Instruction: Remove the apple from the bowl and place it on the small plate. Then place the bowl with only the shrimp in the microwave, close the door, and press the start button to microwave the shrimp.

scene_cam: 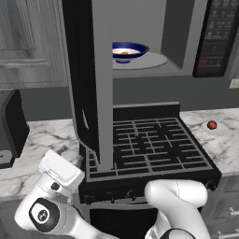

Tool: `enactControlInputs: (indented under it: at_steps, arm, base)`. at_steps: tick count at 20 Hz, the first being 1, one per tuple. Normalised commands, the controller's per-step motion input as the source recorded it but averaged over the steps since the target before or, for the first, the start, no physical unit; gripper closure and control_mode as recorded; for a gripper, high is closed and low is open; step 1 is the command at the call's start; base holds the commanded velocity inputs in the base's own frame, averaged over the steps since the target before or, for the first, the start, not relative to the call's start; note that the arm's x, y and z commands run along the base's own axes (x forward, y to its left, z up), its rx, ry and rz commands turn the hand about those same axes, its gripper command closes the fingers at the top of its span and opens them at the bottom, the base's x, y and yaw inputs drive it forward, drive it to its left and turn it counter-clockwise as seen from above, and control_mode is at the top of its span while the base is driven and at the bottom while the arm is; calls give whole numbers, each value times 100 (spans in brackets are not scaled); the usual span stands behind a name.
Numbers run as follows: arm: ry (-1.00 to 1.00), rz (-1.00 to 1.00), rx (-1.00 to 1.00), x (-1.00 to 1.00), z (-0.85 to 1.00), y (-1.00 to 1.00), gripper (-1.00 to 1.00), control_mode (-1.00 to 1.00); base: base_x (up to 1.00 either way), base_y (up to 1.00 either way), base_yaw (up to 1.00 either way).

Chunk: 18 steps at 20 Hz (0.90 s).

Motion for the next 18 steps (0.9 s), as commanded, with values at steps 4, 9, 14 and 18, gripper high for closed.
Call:
enactControlInputs:
  at_steps: [4,9,14,18]
  arm:
    - [-18,23,0,27,4,54,-100,-100]
    - [-23,15,0,20,27,29,-100,-100]
    - [-24,7,-1,6,47,21,-100,-100]
    - [-18,0,-3,0,69,22,-100,-100]
  base:
    - [0,0,0]
    - [0,0,0]
    - [0,0,0]
    - [0,0,0]
